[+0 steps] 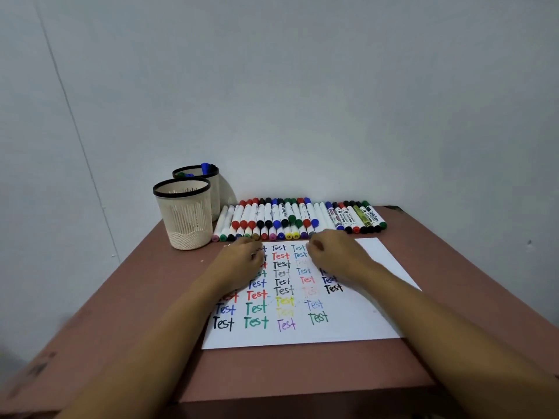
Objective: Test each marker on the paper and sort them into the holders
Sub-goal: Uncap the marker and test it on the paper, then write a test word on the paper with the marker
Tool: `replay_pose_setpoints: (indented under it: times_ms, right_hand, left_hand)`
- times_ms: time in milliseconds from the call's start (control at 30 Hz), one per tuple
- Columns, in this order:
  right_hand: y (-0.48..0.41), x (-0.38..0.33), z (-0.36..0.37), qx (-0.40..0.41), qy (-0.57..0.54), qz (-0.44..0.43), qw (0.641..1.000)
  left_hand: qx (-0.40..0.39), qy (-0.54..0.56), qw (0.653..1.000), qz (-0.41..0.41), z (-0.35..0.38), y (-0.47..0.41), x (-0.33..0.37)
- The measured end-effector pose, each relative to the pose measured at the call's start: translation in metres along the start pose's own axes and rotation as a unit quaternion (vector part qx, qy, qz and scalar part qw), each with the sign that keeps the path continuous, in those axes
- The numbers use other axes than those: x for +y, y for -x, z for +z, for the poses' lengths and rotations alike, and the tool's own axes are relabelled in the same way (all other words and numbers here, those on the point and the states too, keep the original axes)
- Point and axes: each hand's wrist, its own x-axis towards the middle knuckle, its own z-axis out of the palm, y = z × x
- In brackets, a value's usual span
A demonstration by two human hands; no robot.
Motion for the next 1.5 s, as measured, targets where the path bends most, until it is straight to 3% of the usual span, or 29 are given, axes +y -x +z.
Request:
replay_pose_setpoints:
  times_ms: [167,300,400,533,733,833,933,1133,1333,1433,1500]
  right_hand:
    - [-0.049,0.009,-0.005,0.105,-0.002,0.069,0.992]
    - [-0.07,0.015,0.003,0.089,0.063,0.132,0.985]
    - [-0.072,0.015,0.013,0.078,0.147,0.13,0.978]
    - [-0.081,0.016,0.022,0.103,0.124,0.144,0.976]
    - [-0.079,0.017,0.011,0.192,-0.069,0.168,0.964]
    - [-0.061,0.013,-0.001,0.242,-0.169,0.164,0.941]
    - [-0.034,0.006,-0.015,0.255,-0.276,0.154,0.913]
    - [0.028,-0.007,-0.029,0.221,-0.445,0.136,0.857]
    - [0.046,-0.011,-0.019,0.176,-0.558,0.145,0.798]
    - [0.046,-0.012,-0.016,0.114,-0.619,0.143,0.764]
    - [0.047,-0.013,-0.01,0.062,-0.62,0.135,0.77]
  left_hand:
    - [0.011,-0.002,1.0,0.006,0.003,-0.003,-0.001]
    - [0.013,-0.001,1.0,0.008,0.002,-0.004,-0.001]
    - [0.012,-0.001,1.0,0.004,0.004,-0.005,-0.002]
    - [0.013,-0.002,1.0,0.001,0.005,-0.004,-0.003]
    - [0.048,-0.01,0.999,-0.017,0.002,-0.002,-0.003]
    - [0.091,-0.046,0.995,-0.024,-0.001,0.0,-0.001]
    - [0.137,-0.024,0.99,0.022,-0.002,0.002,0.002]
    - [0.144,0.025,0.977,0.154,-0.002,0.008,0.024]
    - [0.04,0.023,0.986,0.157,-0.004,0.013,0.039]
    - [0.048,0.036,0.984,0.167,-0.001,0.017,0.037]
    - [0.068,0.037,0.978,0.191,0.0,0.018,0.038]
